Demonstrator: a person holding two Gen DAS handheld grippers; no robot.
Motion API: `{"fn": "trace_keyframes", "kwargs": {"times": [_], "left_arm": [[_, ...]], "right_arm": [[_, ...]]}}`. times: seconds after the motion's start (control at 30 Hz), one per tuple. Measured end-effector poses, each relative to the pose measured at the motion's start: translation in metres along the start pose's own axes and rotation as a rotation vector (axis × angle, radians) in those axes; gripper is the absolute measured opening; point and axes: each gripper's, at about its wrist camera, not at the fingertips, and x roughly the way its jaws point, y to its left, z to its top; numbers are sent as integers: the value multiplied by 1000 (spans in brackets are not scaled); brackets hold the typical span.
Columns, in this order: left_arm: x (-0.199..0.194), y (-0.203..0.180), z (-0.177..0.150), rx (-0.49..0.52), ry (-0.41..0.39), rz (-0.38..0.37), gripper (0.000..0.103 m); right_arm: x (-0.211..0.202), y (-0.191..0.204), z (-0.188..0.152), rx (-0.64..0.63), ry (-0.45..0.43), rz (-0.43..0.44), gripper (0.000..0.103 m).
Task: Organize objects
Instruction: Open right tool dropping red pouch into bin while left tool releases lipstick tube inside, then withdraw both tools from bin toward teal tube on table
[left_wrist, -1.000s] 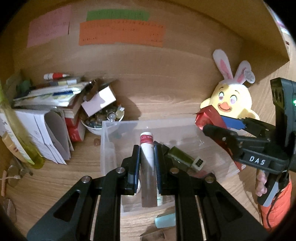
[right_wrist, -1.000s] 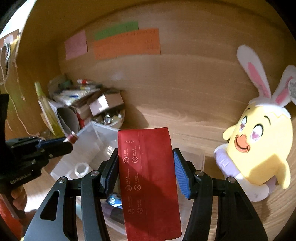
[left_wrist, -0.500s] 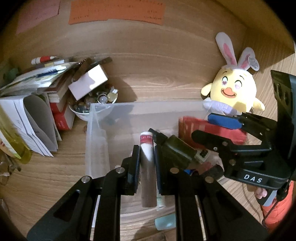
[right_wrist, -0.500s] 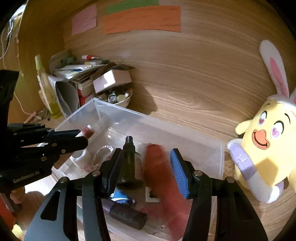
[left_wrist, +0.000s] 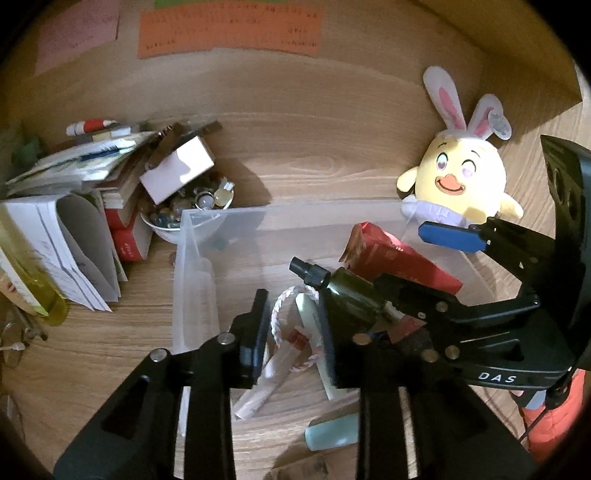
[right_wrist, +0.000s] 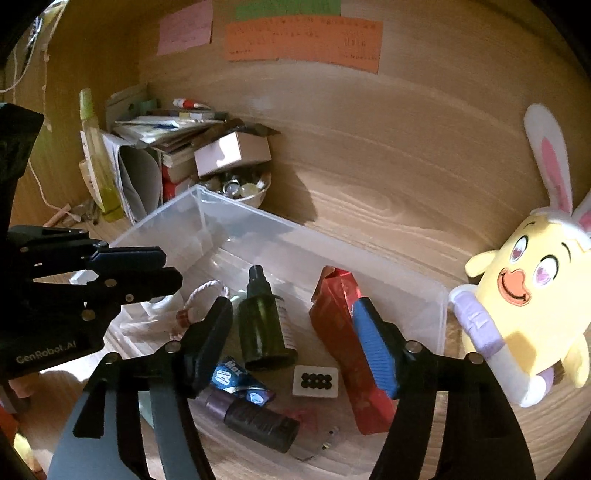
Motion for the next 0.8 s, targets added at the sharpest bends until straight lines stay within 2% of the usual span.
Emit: {"fn": "trace_keyframes", "kwargs": {"times": [0.07,0.37,0.57,0.8], "left_arm": [[-6,-2,1,0,-14,6,47],[-43,-8,2,22,-91,49,75],[-64,-3,-5,16,-115,61,88],[-75,6,-21,5,-97,83,89]], "right_arm": [[-5,0,1,2,-12,1,71],[-26,-6,4,27,-47,-12,77],[-52,-8,-1,44,-85,-12,82],[-78,-2,-16,37,-111,-6,83]]}}
